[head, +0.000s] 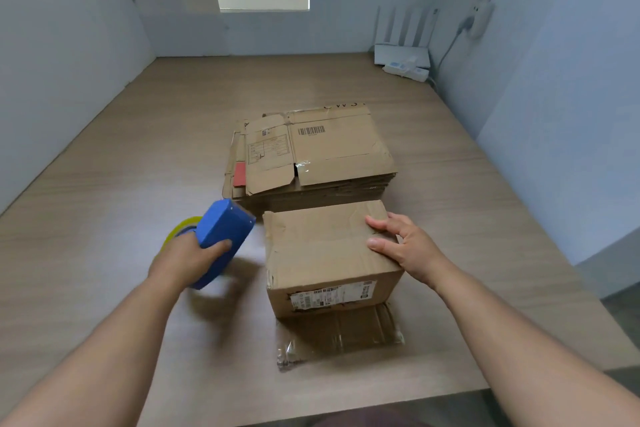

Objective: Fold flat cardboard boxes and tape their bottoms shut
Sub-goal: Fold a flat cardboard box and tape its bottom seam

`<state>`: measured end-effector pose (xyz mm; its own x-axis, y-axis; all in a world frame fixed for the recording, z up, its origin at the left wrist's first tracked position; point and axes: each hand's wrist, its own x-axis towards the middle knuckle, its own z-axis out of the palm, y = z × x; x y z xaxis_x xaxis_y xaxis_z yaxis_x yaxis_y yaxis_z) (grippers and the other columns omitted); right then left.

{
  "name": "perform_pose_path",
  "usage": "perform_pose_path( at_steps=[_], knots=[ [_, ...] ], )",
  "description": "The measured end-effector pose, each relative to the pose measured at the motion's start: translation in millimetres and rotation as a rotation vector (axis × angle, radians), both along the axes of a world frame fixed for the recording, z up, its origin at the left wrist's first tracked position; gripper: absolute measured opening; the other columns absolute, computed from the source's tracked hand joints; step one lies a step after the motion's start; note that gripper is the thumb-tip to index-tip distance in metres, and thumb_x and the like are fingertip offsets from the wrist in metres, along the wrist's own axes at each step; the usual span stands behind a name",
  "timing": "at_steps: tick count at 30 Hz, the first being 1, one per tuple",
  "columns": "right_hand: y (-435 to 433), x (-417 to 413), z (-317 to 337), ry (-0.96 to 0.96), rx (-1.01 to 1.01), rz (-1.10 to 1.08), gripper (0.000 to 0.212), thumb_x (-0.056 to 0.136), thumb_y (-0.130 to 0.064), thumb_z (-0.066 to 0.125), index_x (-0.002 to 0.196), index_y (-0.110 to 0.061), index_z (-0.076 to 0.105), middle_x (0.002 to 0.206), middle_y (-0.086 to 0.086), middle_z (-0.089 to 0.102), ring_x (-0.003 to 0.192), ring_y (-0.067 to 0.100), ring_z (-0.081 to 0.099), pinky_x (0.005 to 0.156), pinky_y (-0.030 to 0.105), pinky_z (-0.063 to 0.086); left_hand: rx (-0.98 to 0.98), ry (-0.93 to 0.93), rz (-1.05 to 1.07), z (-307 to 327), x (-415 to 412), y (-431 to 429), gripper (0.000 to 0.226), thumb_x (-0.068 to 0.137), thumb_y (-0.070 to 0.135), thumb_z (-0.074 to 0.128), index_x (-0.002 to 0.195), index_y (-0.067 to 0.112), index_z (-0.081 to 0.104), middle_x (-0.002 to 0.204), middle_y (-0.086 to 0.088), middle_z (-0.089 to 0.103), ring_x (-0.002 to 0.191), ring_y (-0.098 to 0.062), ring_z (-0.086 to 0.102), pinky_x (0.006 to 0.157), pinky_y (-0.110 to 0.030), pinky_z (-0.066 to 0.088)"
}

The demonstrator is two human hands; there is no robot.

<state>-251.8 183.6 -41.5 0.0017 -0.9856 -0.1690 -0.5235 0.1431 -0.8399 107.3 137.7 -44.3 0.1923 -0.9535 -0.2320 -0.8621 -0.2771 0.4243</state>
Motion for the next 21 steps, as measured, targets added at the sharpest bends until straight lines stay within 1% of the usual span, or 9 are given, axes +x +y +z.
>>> perform_pose_path(
  at_steps=[3,6,7,9,11,13,15,19,21],
  knots=[
    [0,1,-2,0.001,-0.008,0.001,0.043,0.084,-0.027,0.071,0.125,-0.033,0.060,0.146,0.002,0.033,0.126,0.005,0.032,0.102,0.017,0.020,-0.091,0.208,0.054,57,8,-4,0.036,0.076,0.052,0.073,0.091,0.021,0.062,0.086,-0.004,0.064,0.072,-0.017,0.056,0.059,-0.031,0.042],
    [-1,0,-4,-0.009,-0.015,-0.002,0.043,0.084,-0.027,0.071,0.124,-0.035,0.059,0.148,0.003,0.032,0.132,0.010,0.032,0.104,0.018,0.019,-0.063,0.329,-0.093,118,-11,3,0.055,0.052,0.071,0.078,0.083,0.027,0.065,0.071,0.005,0.069,0.069,-0.016,0.065,0.056,-0.029,0.047],
    [0,0,-5,-0.009,-0.016,0.000,0.042,0.084,-0.028,0.071,0.123,-0.038,0.059,0.148,0.002,0.031,0.134,0.012,0.032,0.104,0.019,0.020,-0.044,0.324,-0.171,132,-22,7,0.058,0.048,0.074,0.077,0.082,0.028,0.065,0.066,0.009,0.069,0.064,-0.012,0.066,0.052,-0.025,0.047],
    [-1,-1,-5,-0.018,-0.017,0.005,0.041,0.084,-0.029,0.071,0.119,-0.044,0.057,0.149,0.002,0.030,0.135,0.015,0.032,0.105,0.021,0.022,0.031,0.275,-0.353,146,-48,12,0.053,0.051,0.071,0.072,0.085,0.031,0.065,0.069,0.015,0.070,0.063,-0.007,0.067,0.050,-0.018,0.047],
    [-1,-3,-7,-0.018,-0.013,0.007,0.041,0.084,-0.032,0.070,0.119,-0.048,0.055,0.149,0.000,0.029,0.136,0.016,0.032,0.108,0.025,0.024,0.128,0.184,-0.555,140,-72,16,0.044,0.063,0.064,0.073,0.094,0.034,0.063,0.082,0.012,0.070,0.074,-0.006,0.066,0.060,-0.018,0.050],
    [0,-5,-8,0.006,-0.011,0.010,0.043,0.084,-0.034,0.069,0.123,-0.045,0.056,0.151,0.000,0.028,0.138,0.017,0.030,0.110,0.029,0.025,0.203,0.076,-0.694,123,-91,20,0.040,0.072,0.059,0.071,0.101,0.035,0.057,0.093,0.014,0.064,0.083,-0.005,0.062,0.067,-0.017,0.049],
    [0,-4,-9,0.015,-0.014,0.013,0.044,0.084,-0.036,0.069,0.126,-0.044,0.055,0.151,-0.001,0.027,0.139,0.017,0.029,0.111,0.030,0.025,0.234,0.020,-0.738,106,-103,24,0.043,0.075,0.057,0.070,0.106,0.035,0.052,0.097,0.016,0.060,0.086,-0.004,0.059,0.070,-0.015,0.050],
    [1,-1,-5,0.050,0.003,0.016,0.047,0.084,-0.038,0.068,0.130,-0.039,0.055,0.152,-0.002,0.025,0.139,0.017,0.027,0.113,0.034,0.025,0.160,-0.068,-0.773,89,-113,27,0.047,0.074,0.063,0.067,0.106,0.035,0.047,0.095,0.019,0.055,0.085,-0.002,0.055,0.066,-0.012,0.044],
    [1,0,2,0.114,-0.012,0.034,0.048,0.084,-0.036,0.068,0.131,-0.035,0.055,0.153,-0.003,0.026,0.140,0.016,0.024,0.114,0.035,0.023,0.134,-0.113,-0.783,86,-114,26,0.048,0.073,0.066,0.065,0.105,0.035,0.047,0.095,0.018,0.056,0.085,-0.002,0.054,0.067,-0.014,0.046]
  ],
)
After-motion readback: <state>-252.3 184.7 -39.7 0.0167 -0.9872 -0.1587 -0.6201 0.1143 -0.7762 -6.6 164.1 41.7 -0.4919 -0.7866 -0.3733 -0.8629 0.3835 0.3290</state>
